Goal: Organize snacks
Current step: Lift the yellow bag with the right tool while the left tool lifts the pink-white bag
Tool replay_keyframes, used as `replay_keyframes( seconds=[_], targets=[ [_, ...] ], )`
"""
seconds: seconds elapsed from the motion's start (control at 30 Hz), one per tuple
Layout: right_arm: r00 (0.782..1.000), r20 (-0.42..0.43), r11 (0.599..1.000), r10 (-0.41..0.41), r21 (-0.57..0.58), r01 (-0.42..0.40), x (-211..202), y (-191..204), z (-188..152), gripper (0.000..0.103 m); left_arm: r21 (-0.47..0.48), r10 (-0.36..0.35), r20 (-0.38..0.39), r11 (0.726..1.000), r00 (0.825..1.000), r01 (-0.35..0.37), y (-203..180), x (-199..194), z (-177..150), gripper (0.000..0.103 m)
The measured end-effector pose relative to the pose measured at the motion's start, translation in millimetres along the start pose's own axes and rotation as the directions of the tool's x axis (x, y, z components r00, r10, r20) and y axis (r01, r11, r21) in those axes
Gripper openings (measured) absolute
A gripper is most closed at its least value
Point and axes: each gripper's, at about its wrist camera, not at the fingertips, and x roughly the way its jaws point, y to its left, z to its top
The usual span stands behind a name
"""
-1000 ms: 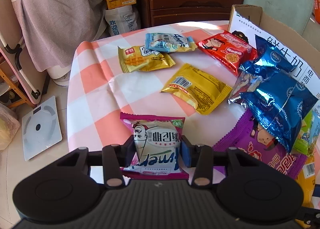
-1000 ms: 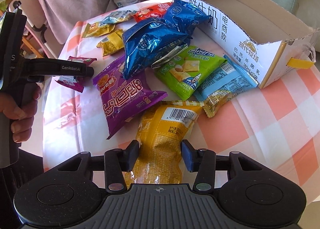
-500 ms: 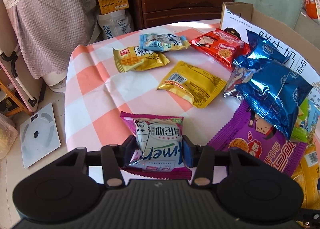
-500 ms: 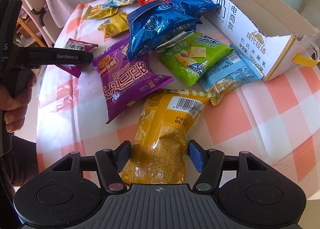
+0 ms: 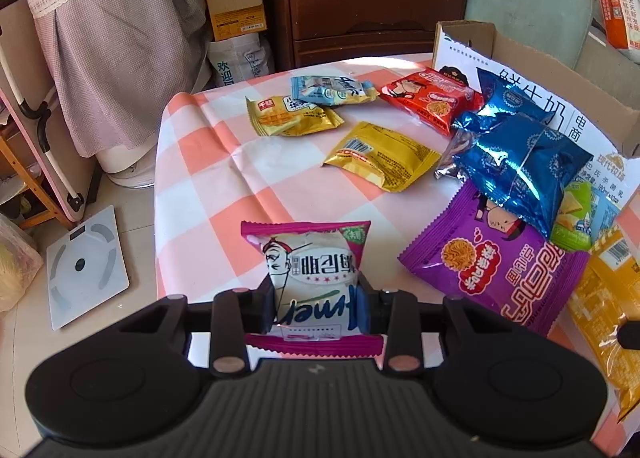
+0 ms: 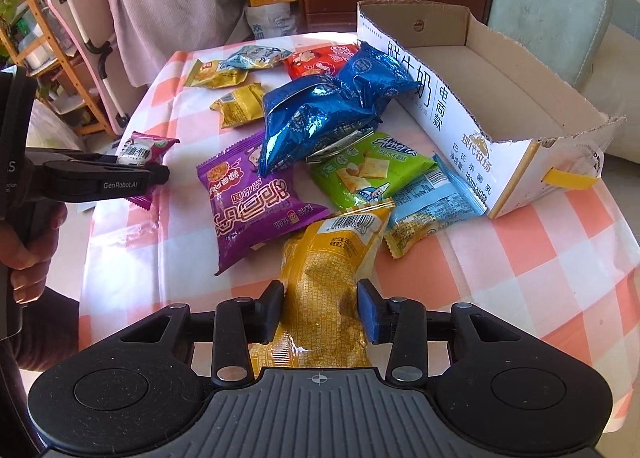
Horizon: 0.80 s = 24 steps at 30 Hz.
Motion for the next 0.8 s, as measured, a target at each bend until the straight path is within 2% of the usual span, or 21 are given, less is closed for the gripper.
replay_keyframes(
  seconds=[0.3, 0.37, 0.47, 0.5, 0.6, 0.7, 0.77, 0.8],
  targets=[
    [0.998, 0.057, 1.0, 0.015, 0.001, -0.015, -18.3, -2.6, -1.5, 0.038, -0.046, 0.0, 0.068, 0.999, 0.998, 0.003, 4.3, -26.1, -2.4, 0.035],
    [0.996, 0.084, 1.0, 0.027, 0.002, -0.028, -24.3, -3.5, -1.1, 0.034, -0.047, -0.002, 0.082, 0.999, 0.997, 0.006, 3.2, -29.9, -1.0, 0.035],
    [0.991, 0.119, 0.998, 0.054, 0.004, -0.055, -33.0, -3.5, 0.8, 0.019, -0.035, -0.004, 0.104, 0.999, 0.995, 0.008, -1.1, -34.8, 0.8, 0.035],
    [0.99, 0.126, 0.998, 0.056, 0.002, -0.056, -34.3, -3.0, 1.2, 0.018, -0.027, -0.003, 0.109, 1.0, 0.994, 0.007, -4.0, -35.5, 1.1, 0.035],
    [0.994, 0.102, 0.999, 0.041, 0.014, -0.043, -28.2, -4.0, 3.3, 0.018, -0.02, -0.007, 0.107, 1.0, 0.994, 0.009, -7.4, -34.3, 1.5, 0.035],
    [0.998, 0.062, 0.998, 0.023, 0.062, -0.027, -21.6, -12.4, 3.1, 0.026, -0.02, -0.01, 0.103, 1.0, 0.995, 0.012, -8.5, -33.6, 1.0, 0.035],
    [0.998, 0.046, 0.995, 0.042, 0.093, -0.046, -20.1, -19.1, 0.9, 0.028, -0.022, -0.01, 0.102, 1.0, 0.995, 0.012, -8.3, -33.2, 1.2, 0.035],
    [0.998, 0.041, 0.993, 0.054, 0.102, -0.058, -19.7, -20.7, -1.4, 0.035, -0.026, -0.01, 0.1, 1.0, 0.995, 0.012, -8.3, -33.2, 1.2, 0.035]
  ],
)
